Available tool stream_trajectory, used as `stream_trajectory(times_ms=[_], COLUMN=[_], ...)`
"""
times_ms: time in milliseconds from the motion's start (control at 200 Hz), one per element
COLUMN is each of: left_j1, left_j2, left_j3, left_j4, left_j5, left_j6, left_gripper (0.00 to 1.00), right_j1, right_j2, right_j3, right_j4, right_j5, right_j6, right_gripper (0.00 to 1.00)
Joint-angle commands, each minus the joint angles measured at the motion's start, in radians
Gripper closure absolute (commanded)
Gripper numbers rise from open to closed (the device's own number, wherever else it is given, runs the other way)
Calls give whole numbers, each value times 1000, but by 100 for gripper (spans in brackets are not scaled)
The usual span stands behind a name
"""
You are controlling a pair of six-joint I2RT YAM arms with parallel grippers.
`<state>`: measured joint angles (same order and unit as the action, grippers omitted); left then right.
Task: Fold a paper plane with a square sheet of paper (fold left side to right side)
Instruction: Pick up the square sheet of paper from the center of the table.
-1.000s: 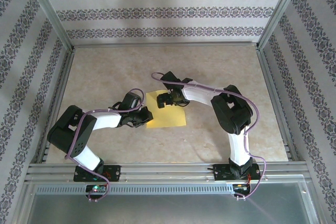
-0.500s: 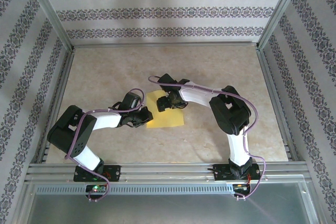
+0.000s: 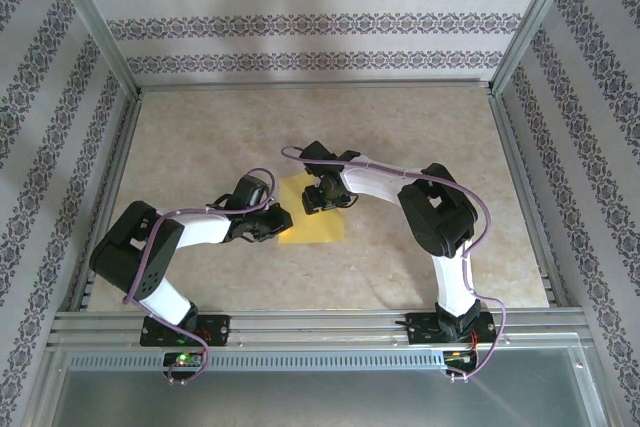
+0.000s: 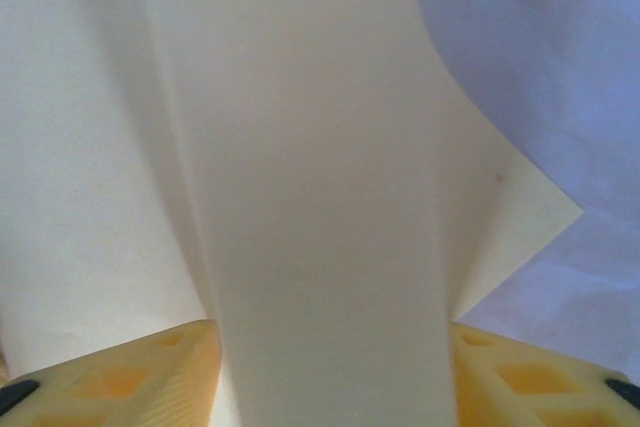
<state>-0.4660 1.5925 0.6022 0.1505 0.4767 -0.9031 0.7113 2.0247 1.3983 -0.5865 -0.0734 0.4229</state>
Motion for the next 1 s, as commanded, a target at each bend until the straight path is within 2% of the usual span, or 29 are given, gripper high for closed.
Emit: stream_trajectory(times_ms=[0, 250, 420, 555, 769, 884, 994], left_j1=[-15, 22, 129, 223, 370, 424, 446], left_j2=[-41, -198, -369, -499, -596, -608, -623], left_j3=[-4, -3, -59, -85, -133, -168, -201], left_j4=[4, -96, -141, -197, -136, 9, 172], left_j5=[-15, -41, -6, 40, 250, 383, 465], left_j6=[2, 57, 71, 104, 115, 73, 9], left_gripper=[82, 71, 59, 45, 29, 26, 26], right_j1=[4, -25, -52, -85, -124, -148, -166], right_j2=[7, -35, -90, -131, -206, -258, -311], right_j3=[6, -35, -88, -139, -214, -244, -259], right_j4=[6, 55, 120, 197, 320, 366, 374], right_j5=[-46, -104, -153, -230, -338, -388, -424], right_j6=[14, 38, 50, 72, 84, 83, 52], right_gripper=[48, 57, 61, 62, 64, 64, 64])
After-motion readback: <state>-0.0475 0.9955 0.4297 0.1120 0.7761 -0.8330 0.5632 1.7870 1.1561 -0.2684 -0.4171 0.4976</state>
